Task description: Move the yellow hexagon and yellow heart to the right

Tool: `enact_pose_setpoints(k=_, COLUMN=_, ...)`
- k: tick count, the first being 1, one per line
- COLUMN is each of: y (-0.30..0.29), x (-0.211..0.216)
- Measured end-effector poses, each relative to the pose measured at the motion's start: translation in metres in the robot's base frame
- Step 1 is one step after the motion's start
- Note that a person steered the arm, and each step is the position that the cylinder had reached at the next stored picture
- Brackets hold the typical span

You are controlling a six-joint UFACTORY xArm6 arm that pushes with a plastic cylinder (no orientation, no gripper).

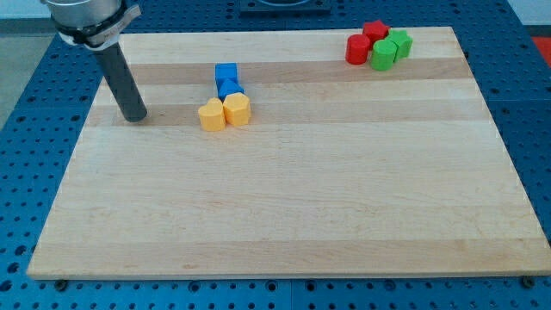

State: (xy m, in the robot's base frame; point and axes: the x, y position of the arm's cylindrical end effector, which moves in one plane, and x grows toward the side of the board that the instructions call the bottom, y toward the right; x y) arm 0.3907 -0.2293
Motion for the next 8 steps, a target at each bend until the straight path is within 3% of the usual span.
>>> enact_pose_setpoints(k=1, y=0.019, x=0.015)
enact_pose_setpoints(k=3, y=0.121, x=0.013)
enact_pose_setpoints(k=6, y=0.242, x=-0.031)
enact_pose_setpoints(k=7, y=0.241, x=-0.050)
enact_pose_setpoints(k=8, y=0.203, x=-0.063)
